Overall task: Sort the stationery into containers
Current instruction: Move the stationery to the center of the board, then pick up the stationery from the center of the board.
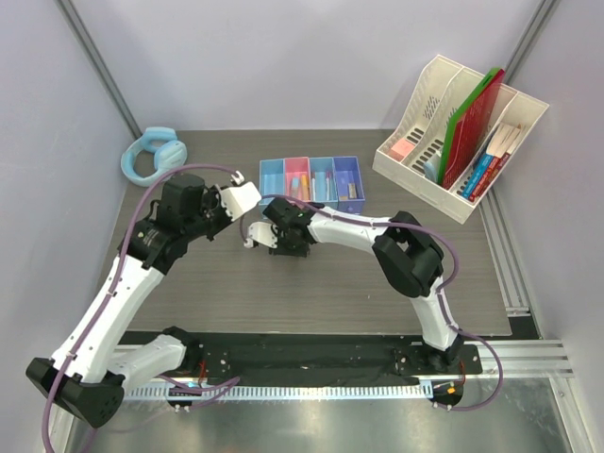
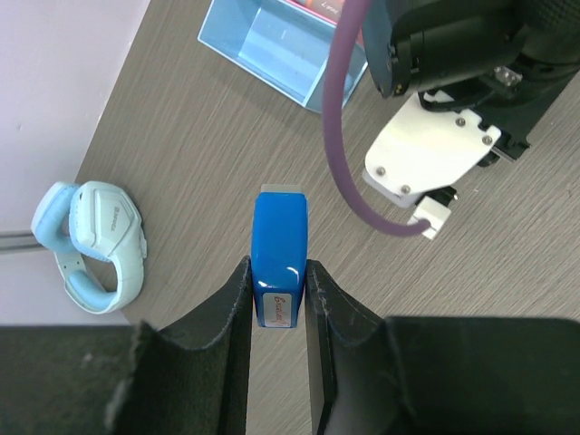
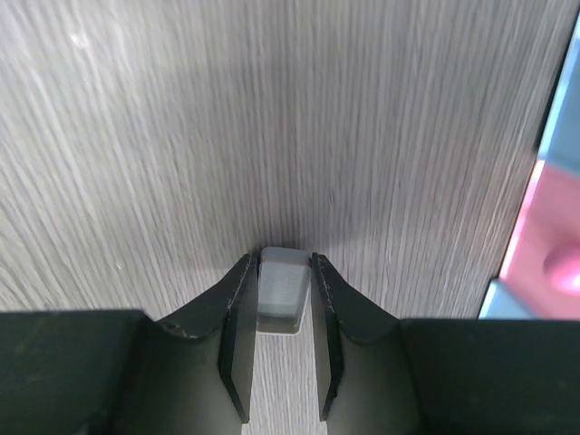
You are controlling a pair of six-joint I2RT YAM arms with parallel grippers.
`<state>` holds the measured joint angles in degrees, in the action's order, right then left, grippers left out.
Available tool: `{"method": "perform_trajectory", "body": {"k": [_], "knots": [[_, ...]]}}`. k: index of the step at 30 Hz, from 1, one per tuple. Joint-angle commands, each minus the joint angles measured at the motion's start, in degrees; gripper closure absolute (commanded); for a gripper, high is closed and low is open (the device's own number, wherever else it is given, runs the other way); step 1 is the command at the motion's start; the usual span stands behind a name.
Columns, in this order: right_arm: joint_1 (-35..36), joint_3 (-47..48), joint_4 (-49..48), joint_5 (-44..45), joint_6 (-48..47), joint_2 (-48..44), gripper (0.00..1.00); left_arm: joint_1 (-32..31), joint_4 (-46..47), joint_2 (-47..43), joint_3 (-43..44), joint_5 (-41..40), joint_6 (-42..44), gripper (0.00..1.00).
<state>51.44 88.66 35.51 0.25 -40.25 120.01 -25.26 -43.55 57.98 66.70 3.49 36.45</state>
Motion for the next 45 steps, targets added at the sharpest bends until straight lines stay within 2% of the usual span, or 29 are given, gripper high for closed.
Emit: {"method": "perform_trajectory", "body": {"k": [1,3,4,6,7,11,15,19,25,28,29,31,37,41,45], "knots": [[2.00,1.60,0.18,-2.01,-0.44,3.04,0.86,0.91,0.48,-0.85,0.63,0.82,-0.41,1.00],[2.17,1.69,0.18,-1.83,-0.36,2.87,0.77,0.91,0.66,-0.58,0.71,1.08,-0.50,1.00],[2.17,1.60,0.09,-1.22,-0.44,2.69,0.58,0.91,0.75,-0.58,0.72,1.08,-0.59,1.00],[2.17,0.73,-0.61,-0.96,-0.27,1.29,0.47,1.00,0.92,-0.67,0.63,1.00,-0.67,1.00],[2.17,0.46,-0.96,-0.95,0.08,0.67,0.38,1.00,0.84,-0.67,0.54,1.00,-0.59,1.00],[2.17,-0.86,-3.16,1.40,1.49,-2.75,0.24,1.00,1.54,-0.67,0.10,0.91,-0.50,1.00],[2.00,-2.96,-3.78,5.19,2.10,-7.05,0.19,1.09,1.89,-0.58,-0.34,0.91,1.42,1.00],[0.95,-8.49,-4.21,7.48,3.24,-16.70,0.17,1.88,2.07,1.69,0.45,3.10,4.07,1.00],[-1.95,-19.04,-4.65,10.91,3.86,-31.56,0.16,1.96,0.05,6.79,4.40,11.18,9.06,1.00],[-7.74,-22.65,-4.57,9.69,4.13,-39.13,0.15,0.30,-4.50,12.58,9.40,11.99,11.97,1.00],[-9.59,-24.22,-4.66,9.33,3.52,-42.19,0.14,-2.05,-5.48,16.34,11.77,10.68,14.77,1.00],[-18.17,-26.86,-4.66,7.41,3.34,-46.24,0.11,-6.88,-8.03,22.66,15.28,4.19,20.03,1.00],[-27.87,-34.42,-6.41,1.96,5.26,-50.74,0.03,-15.60,-11.82,34.90,23.91,-1.11,28.49,1.00],[-37.17,-39.87,-9.04,-3.58,7.73,-54.16,0.00,-20.08,-15.77,43.95,29.97,-2.16,32.54,1.00],[-43.17,-42.17,-11.42,-5.79,10.71,-56.55,0.00,-22.82,-16.22,47.84,28.67,-6.55,38.34,1.00]]}}
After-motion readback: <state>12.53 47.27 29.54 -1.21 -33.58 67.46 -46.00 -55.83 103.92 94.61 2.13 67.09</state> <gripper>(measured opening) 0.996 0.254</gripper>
